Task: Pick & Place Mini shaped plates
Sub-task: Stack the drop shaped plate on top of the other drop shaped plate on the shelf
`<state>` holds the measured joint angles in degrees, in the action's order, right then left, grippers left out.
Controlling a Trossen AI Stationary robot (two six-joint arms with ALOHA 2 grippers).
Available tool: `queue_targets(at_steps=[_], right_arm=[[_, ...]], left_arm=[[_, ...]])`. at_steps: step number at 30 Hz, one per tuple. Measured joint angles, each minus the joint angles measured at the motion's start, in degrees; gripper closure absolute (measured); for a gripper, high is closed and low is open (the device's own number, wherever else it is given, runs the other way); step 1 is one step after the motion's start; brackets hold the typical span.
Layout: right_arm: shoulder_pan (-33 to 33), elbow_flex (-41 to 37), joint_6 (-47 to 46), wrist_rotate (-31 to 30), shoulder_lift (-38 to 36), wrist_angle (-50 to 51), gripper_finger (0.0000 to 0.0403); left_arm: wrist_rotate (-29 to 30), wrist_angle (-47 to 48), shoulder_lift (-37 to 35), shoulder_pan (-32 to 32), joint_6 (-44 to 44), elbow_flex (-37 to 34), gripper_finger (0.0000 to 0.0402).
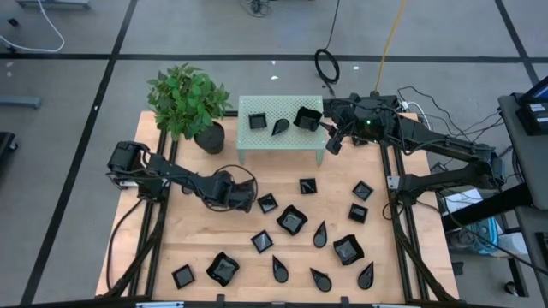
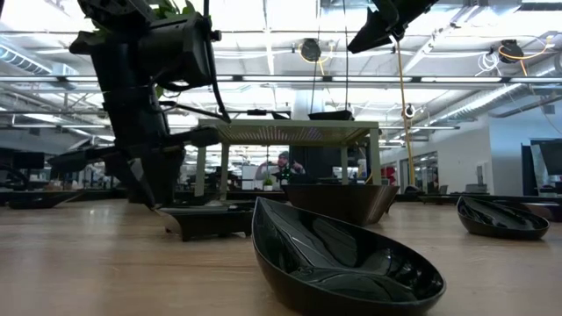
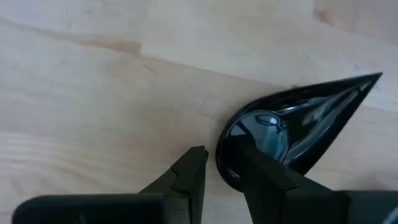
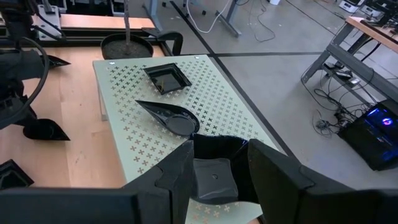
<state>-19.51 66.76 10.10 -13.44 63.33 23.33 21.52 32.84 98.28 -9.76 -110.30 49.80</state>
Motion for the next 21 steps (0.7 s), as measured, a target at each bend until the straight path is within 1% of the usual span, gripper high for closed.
queue_targets(at_steps=[8, 14, 17, 21], right_arm=[[0.0, 0.0, 0.0, 0.0, 0.0, 0.0, 0.0261], [0.0, 0.0, 0.0, 0.0, 0.0, 0.0, 0.0261], [0.0, 0.0, 0.0, 0.0, 0.0, 0.0, 0.0261], [0.0, 0.0, 0.0, 0.0, 0.0, 0.0, 0.0261]], left_arm=[[0.6, -0.1, 0.1, 0.2, 7.8, 0.0, 0.0302], [-2.5, 0.0, 0.0, 1.2, 13.2, 0.0, 0.0308], [-2.6, 0.0, 0.0, 1.4, 14.2, 0.0, 0.0332], [-2.7, 0.1, 0.0, 1.6, 16.2, 0.0, 0.0386]])
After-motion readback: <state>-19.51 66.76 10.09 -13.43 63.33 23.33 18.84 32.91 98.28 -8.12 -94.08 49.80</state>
